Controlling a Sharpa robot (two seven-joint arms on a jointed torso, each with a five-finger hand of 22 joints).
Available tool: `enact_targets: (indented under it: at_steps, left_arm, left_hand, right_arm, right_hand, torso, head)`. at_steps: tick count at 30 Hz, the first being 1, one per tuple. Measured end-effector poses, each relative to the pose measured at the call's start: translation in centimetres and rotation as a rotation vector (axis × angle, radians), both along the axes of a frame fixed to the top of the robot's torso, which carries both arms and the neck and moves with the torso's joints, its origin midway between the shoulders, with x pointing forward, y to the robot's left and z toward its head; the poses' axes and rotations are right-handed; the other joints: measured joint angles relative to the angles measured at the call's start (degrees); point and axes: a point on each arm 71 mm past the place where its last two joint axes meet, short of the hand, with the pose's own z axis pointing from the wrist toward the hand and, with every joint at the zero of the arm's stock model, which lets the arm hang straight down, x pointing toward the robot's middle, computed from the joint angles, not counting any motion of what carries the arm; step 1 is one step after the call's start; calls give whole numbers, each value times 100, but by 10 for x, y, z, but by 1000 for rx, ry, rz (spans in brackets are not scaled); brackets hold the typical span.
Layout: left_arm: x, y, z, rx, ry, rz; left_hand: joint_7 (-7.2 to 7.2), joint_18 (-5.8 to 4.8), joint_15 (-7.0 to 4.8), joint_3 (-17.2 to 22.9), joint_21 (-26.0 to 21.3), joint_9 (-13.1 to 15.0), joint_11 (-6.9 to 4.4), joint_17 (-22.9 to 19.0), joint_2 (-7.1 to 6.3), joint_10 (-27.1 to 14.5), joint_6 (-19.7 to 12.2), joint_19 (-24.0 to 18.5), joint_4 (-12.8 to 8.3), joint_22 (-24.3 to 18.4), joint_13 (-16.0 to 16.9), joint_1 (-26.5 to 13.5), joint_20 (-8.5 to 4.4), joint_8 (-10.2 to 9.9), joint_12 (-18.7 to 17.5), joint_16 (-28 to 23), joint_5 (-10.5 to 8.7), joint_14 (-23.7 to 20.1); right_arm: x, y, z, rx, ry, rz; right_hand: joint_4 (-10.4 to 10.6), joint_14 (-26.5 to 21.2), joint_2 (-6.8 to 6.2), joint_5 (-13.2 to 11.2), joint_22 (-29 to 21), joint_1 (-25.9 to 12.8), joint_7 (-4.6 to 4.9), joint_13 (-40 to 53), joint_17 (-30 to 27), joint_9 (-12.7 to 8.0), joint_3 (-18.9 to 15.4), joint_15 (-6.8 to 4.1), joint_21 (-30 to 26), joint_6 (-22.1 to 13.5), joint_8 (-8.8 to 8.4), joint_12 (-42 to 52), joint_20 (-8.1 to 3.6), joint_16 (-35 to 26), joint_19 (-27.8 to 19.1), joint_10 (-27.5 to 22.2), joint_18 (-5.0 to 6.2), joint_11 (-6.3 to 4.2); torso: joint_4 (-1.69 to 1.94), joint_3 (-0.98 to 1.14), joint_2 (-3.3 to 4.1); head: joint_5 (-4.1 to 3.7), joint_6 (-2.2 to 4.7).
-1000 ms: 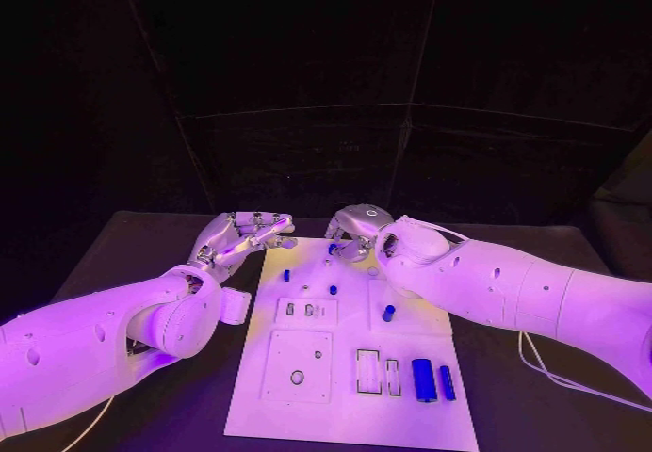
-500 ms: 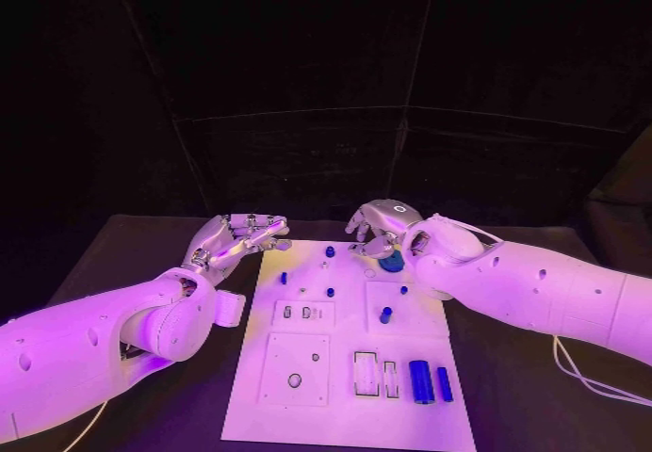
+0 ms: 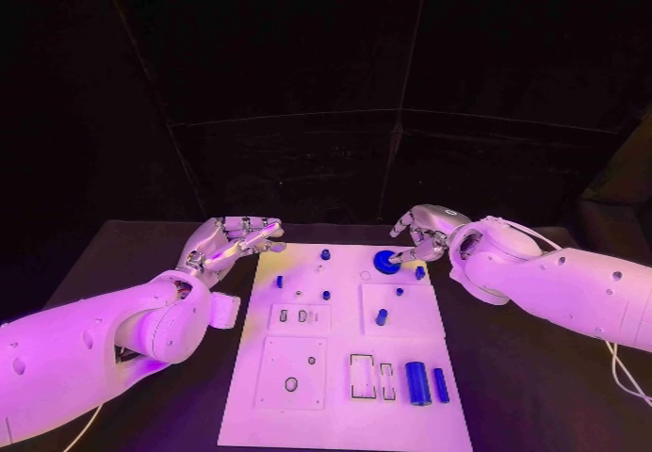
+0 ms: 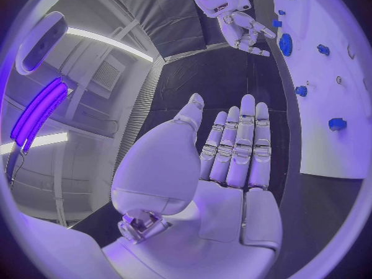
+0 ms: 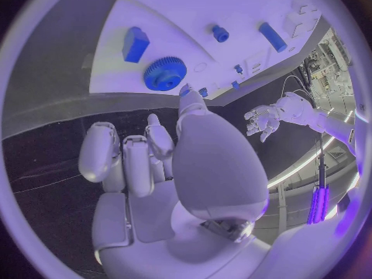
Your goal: Assemble the parts on the task board
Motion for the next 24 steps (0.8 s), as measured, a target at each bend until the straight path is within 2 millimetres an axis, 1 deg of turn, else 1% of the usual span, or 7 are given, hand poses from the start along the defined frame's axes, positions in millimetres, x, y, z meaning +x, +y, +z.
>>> enact_targets:
  at_steps: [4, 13, 14, 17, 20, 21, 24]
  left_arm:
    - [1, 0, 0, 1, 0, 1]
    - [3, 1, -1, 3, 2, 5]
    - [4, 1, -2, 4, 2, 6]
    - [4, 1, -2, 4, 2, 7]
    - [4, 2, -2, 5, 3, 8]
    - [4, 2, -2, 5, 3, 8]
    - [5, 2, -2, 6, 4, 8]
  left_hand:
    - [0, 0, 0, 0, 0, 0, 0, 0, 0, 0, 0, 0, 0, 0, 0, 0, 0, 0, 0, 0, 0, 0]
    - [0, 0, 0, 0, 0, 0, 0, -1, 0, 0, 0, 0, 0, 1, 0, 0, 0, 0, 0, 0, 0, 0]
    - [0, 0, 0, 0, 0, 0, 0, -1, 0, 0, 0, 0, 0, 1, 0, 0, 0, 0, 0, 0, 0, 0]
    - [0, 0, 0, 0, 0, 0, 0, -1, 0, 0, 0, 0, 0, 1, 0, 0, 0, 0, 0, 0, 0, 0]
    - [0, 0, 0, 0, 0, 0, 0, -1, 0, 0, 0, 0, 0, 1, 0, 0, 0, 0, 0, 0, 0, 0]
    - [0, 0, 0, 0, 0, 0, 0, -1, 0, 0, 0, 0, 0, 1, 0, 0, 0, 0, 0, 0, 0, 0]
    - [0, 0, 0, -8, 0, 0, 0, -1, 0, 0, 0, 0, -8, -4, 0, 0, 0, 0, 0, 0, 0, 0]
  right_arm:
    - [4, -3, -4, -6, 36, -20]
    - [8, 6, -9, -21, 83, -9]
    - [8, 6, -10, -23, 87, -8]
    - [8, 7, -10, -25, 92, -4]
    - [8, 8, -10, -25, 93, 3]
    - [8, 9, -10, -25, 93, 6]
    - [7, 11, -10, -24, 93, 14]
  right_hand:
    - [0, 0, 37, 0, -14, 37, 12, 398, 175, 0, 0, 0, 1, -52, 66, 347, 0, 114, 0, 73, 0, 20]
    - [0, 20, 100, 67, -22, 100, 5, 819, 176, -1, 0, 20, 1, -78, 165, 704, 0, 184, 0, 206, 1, 49]
    - [0, 20, 125, 97, -18, 117, 5, 839, 176, -1, 0, 20, 1, -78, 195, 748, 0, 214, -1, 227, 1, 29]
    - [-16, 20, 147, 110, 0, 94, 5, 845, 176, -1, 16, 19, 1, -78, 211, 822, 0, 215, -1, 268, 1, 50]
    - [-16, 20, 197, 161, 28, 105, 5, 845, 175, 5, 16, 19, 34, -78, 250, 902, 20, 246, 19, 302, 1, 22]
    - [-27, 20, 197, 166, 35, 105, 5, 845, 175, 5, 27, 20, 34, -78, 254, 934, 20, 246, 19, 321, 1, 41]
    - [-39, 20, 241, 200, 59, 121, -10, 845, 175, 14, 39, 19, 34, -63, 298, 1028, 20, 274, 19, 371, 2, 9]
  torso:
    - [3, 4, 5]
    - [14, 2, 9]
    - [14, 1, 9]
    - [15, -3, 9]
    - [15, -4, 9]
    - [15, -4, 8]
    - [15, -6, 7]
  head:
    - [-7, 1]
    - [-20, -19]
    - [-20, -23]
    - [-20, -28]
    - [-24, -36]
    - [-26, -37]
    - [-36, -42]
